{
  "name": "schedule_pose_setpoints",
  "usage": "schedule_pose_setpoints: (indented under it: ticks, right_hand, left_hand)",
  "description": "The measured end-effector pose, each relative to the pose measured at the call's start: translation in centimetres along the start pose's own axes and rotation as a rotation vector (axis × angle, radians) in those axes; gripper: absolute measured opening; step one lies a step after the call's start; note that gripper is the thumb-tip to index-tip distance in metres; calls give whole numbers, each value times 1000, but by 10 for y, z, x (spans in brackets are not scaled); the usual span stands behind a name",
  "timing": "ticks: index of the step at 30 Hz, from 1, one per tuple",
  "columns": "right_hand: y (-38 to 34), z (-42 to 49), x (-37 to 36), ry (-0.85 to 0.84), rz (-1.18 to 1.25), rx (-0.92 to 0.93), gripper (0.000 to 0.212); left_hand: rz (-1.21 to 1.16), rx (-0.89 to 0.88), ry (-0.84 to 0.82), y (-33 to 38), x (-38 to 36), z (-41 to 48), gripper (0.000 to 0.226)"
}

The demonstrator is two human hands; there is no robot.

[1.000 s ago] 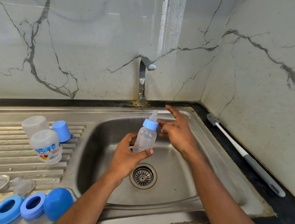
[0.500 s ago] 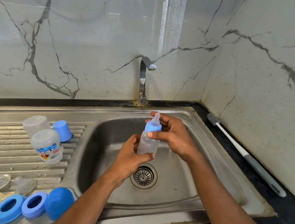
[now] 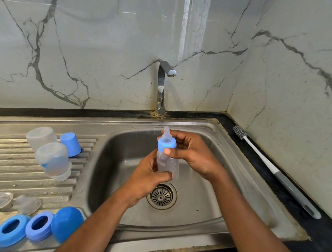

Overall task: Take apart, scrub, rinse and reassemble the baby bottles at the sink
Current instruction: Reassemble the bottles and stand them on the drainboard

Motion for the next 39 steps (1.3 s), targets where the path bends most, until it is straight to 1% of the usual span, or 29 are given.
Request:
schedule_pose_setpoints:
  ticks: [5,8,11,13,16,17,20,21,23,25,27,28,30,31,32,33,36,37,38,39]
  right_hand:
    - [-5,2,-5,139,-24,40,41]
    - [-9,3,-13,259,-66,67,35]
    - [-11,5,-19,365,-96,91,39]
    - [-12,4,-20,393,-110,93,41]
    - [-13,4,-17,374,-134,108,45]
    - [-12,4,-16,356,-144,110,49]
    - [-3,6,-20,224,-207,63,78]
    - [1,7,-22,170,-240,40,83]
    - [9,8,-26,113,-304,15,75]
    - [15,11,-28,110,-350,-2,67]
    - [20,12,-28,117,-382,-12,70]
    - [20,12,-33,112,-388,-16,73]
    - [22,14,-38,110,-394,-35,79]
    - [23,14,-39,107,-391,-41,81]
    - [23,15,-40,100,-392,-45,82]
    - [24,16,-42,91,-397,-47,81]
    - [23,15,-44,81,-428,-51,79]
    - [22,15,-45,76,-443,-52,80]
    - [22,14,-46,68,-455,-52,80]
    - [21,13,-46,63,-459,-56,80]
  left_hand:
    - [41,-61,77,3,6,2,56]
    - [89,-141,179,5,8,3,63]
    - [201,-226,307,7,5,1,64]
    - [252,-257,361,9,3,-1,63]
    - [309,-256,371,10,1,-3,61]
    - [316,-246,376,10,0,-3,61]
    - [278,-226,413,9,1,-1,56]
    - [276,-224,420,9,2,-1,55]
    - [292,-192,416,9,5,-3,57]
    - [319,-140,401,7,9,-5,63]
    - [336,-100,360,5,10,-5,77]
    - [362,-52,337,3,13,-7,90]
    - [496,64,295,4,15,-10,116]
    - [585,98,284,6,16,-13,121]
    - [675,111,282,11,16,-18,121]
    - [754,104,287,18,16,-27,115]
    - [918,-8,300,48,11,-62,80]
    - [960,-77,328,56,11,-76,67]
    - [988,-159,396,65,14,-91,53]
    - [999,-247,504,71,20,-107,42]
Point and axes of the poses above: each hand's wrist, its own z-axis towards the middle knuckle, its own x-axis out of the back of the hand, y = z × x, the point moved 3 cm from there along z, towards the middle knuckle, and after that the axes turned 6 degrees about -x, right-handed, at the moved point
